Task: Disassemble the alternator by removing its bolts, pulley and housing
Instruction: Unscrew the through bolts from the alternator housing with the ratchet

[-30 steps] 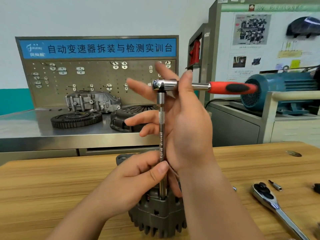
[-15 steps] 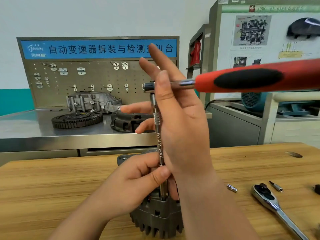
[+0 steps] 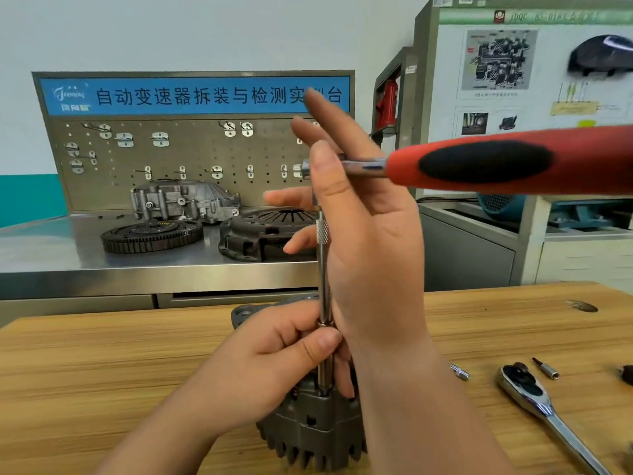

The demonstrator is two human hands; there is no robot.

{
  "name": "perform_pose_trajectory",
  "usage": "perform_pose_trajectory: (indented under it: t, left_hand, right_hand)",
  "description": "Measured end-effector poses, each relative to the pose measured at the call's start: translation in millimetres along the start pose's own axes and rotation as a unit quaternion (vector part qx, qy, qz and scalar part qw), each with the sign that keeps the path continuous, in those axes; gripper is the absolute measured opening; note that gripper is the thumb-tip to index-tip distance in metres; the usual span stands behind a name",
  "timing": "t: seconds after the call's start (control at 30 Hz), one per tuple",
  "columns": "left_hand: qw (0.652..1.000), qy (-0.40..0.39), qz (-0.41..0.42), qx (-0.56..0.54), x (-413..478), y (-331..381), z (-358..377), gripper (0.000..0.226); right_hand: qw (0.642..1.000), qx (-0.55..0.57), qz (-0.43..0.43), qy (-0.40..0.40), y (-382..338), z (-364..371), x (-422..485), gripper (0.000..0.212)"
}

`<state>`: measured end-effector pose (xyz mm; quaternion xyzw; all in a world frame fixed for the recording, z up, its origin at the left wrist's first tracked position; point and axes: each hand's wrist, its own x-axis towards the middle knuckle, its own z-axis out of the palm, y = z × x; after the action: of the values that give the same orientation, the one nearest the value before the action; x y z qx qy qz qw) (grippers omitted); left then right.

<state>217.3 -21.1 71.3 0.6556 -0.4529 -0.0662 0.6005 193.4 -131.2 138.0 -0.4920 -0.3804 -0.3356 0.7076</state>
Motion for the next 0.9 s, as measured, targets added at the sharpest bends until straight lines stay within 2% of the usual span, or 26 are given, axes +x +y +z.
perform_pose_trajectory:
  t: [0.07,0.13,0.27,0.4,0.47,0.57,0.67,0.73,0.9]
  left_hand:
    - [1.000,0.005,-0.004,0.005,0.1,-0.7,-0.4,0.031]
    - [1.000,0.007,-0.005,-0.004,-0.2,-1.2,-0.6,0.028]
    - [0.999,-0.004,-0.003,-0.051,-0.8,-0.6,-0.6,0.043]
    - [0.999,-0.008,0.003,-0.040,-1.0,-1.0,-1.8,0.043]
    - [0.999,-0.006,0.005,-0.033,-0.6,-2.4,-1.8,0.044]
    - [1.000,-0.001,0.010,-0.006,0.5,-2.1,-0.7,0.039]
    - [1.000,0.014,0.005,0.008,0.4,-1.1,0.6,0.028]
    - [1.000,0.015,0.004,0.000,0.2,-1.5,0.6,0.031]
    - [1.000,0.003,0.002,-0.022,-0.7,-1.3,-1.2,0.048]
  right_hand:
    - [1.000,0.009,0.004,-0.010,-0.5,1.4,-0.2,0.028]
    - [0.998,0.037,0.046,-0.016,-0.7,2.5,0.0,0.029]
    - [0.989,0.095,0.115,0.010,1.0,-2.5,1.5,0.033]
    - [0.978,0.117,0.170,0.017,2.5,-4.5,1.6,0.043]
    - [0.986,0.080,0.143,0.030,2.6,-2.6,-0.1,0.039]
    - [0.998,-0.025,0.028,0.049,1.2,0.8,-2.2,0.029]
    - [0.994,-0.070,-0.071,0.043,1.8,3.1,-3.2,0.030]
    - [0.995,-0.063,-0.067,0.036,2.7,3.4,-3.4,0.030]
    - [0.998,0.000,0.034,0.060,5.5,0.2,-3.1,0.030]
